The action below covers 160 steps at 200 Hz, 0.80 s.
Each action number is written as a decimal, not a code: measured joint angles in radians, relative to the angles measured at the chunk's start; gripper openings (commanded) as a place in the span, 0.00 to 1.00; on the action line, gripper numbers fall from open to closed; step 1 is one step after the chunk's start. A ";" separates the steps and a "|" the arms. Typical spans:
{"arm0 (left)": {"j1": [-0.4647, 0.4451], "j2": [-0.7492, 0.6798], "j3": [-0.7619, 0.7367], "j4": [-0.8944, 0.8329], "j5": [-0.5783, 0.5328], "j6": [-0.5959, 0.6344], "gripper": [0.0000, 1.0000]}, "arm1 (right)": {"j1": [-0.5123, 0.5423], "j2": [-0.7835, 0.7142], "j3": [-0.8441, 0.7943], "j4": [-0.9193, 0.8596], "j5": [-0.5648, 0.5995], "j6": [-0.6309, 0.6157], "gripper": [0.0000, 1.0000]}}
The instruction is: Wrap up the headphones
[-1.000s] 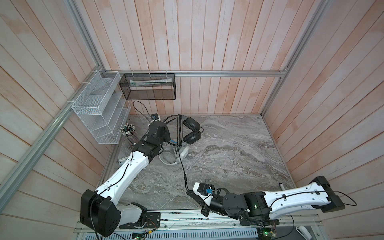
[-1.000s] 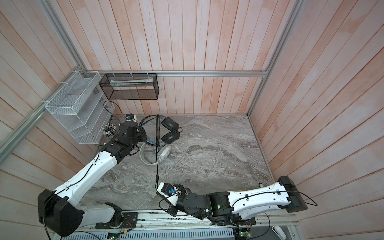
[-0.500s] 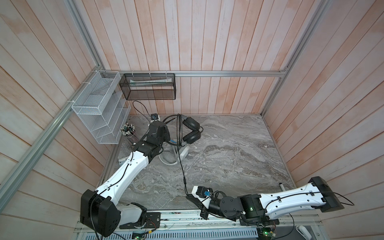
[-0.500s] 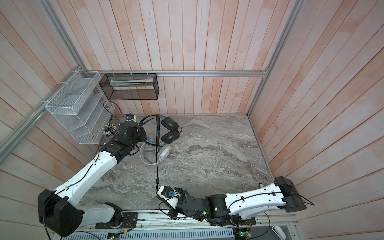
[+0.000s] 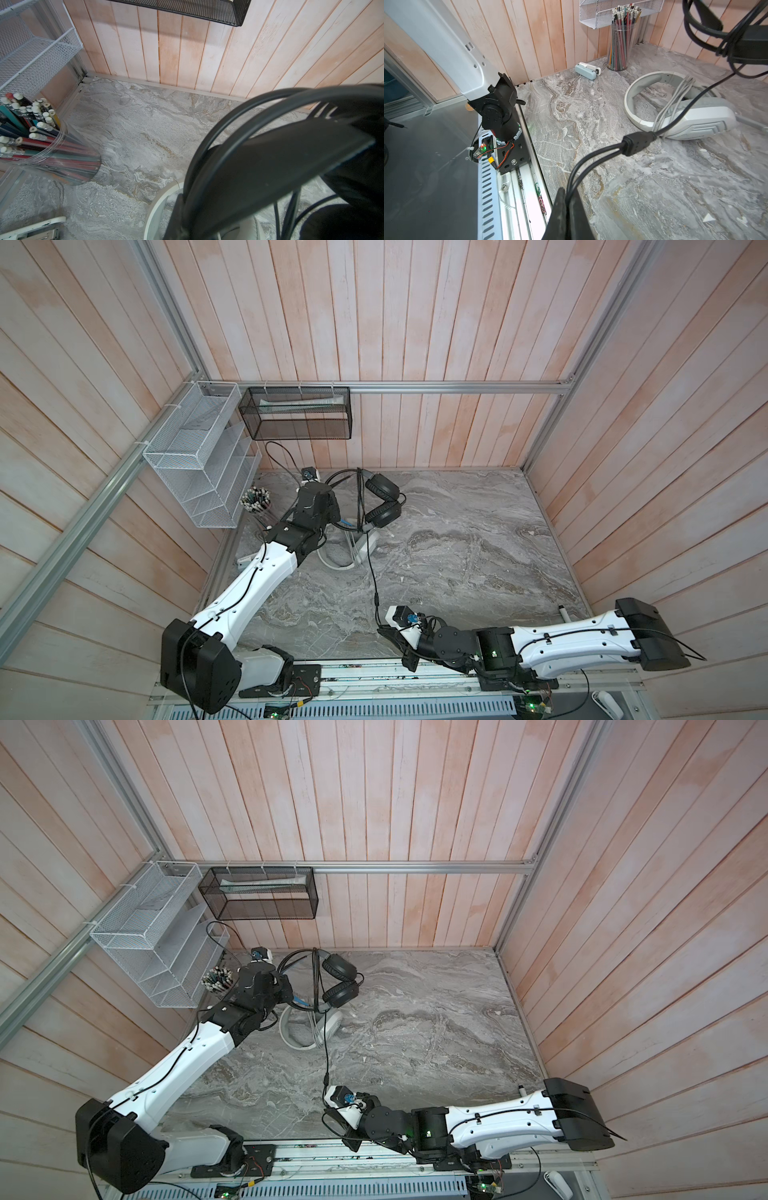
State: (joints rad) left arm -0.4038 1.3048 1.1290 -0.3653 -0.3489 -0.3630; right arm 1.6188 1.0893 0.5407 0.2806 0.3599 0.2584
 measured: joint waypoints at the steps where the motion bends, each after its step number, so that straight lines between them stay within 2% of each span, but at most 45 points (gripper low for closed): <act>1: 0.000 0.000 0.000 0.000 0.000 0.000 0.00 | 0.000 0.001 0.001 0.000 -0.001 0.001 0.00; 71: 0.002 0.000 0.000 -0.002 0.002 0.000 0.00 | 0.051 0.112 0.036 0.099 -0.073 0.032 0.00; 121: 0.002 0.000 0.000 -0.006 0.008 0.000 0.00 | 0.061 0.130 0.036 0.135 -0.066 0.033 0.00; 160: 0.005 0.000 0.000 -0.003 0.007 -0.008 0.00 | -0.017 0.130 -0.048 0.200 -0.095 0.034 0.00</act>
State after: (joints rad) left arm -0.3992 1.3048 1.1290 -0.3679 -0.3416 -0.3710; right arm 1.6016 1.2198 0.4931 0.4805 0.2646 0.2920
